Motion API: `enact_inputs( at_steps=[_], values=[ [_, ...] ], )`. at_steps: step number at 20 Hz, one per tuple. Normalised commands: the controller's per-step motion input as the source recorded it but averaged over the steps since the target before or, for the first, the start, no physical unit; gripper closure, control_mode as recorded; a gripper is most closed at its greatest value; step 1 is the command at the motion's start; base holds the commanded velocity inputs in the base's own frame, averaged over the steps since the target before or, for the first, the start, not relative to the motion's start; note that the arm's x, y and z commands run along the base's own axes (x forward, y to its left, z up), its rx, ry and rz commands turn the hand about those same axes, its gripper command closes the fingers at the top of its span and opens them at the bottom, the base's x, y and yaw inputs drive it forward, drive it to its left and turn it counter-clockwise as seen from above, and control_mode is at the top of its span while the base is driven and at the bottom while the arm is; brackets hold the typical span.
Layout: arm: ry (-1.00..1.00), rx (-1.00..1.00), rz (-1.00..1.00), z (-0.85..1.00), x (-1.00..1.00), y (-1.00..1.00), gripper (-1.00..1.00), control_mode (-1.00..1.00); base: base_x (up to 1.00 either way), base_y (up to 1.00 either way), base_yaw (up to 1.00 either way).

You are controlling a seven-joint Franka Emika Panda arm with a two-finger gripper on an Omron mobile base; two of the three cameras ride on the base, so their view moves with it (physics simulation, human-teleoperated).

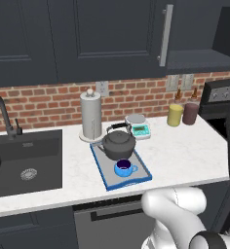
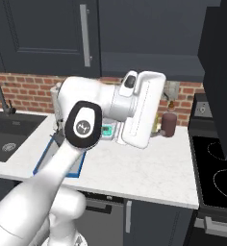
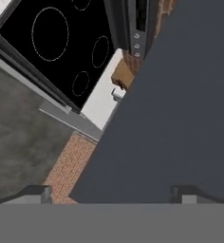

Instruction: Pick the kettle from the counter and place it on the tray. Then pick the mug from the cabinet and place it on the tray. Then close the cabinet doors.

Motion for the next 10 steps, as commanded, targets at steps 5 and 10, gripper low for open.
enact_inputs(
  at_steps=[5,10],
  values=[
    [-0.04,-0.08,-0.47,0.02,-0.51,-0.35,-1.00,-1.00,0.00,0.00,0.00],
    [-0.17,-0.22,-0.33,0.01,-0.65,-0.28,-1.00,-1.00,0.00,0.00,0.00]
  ],
)
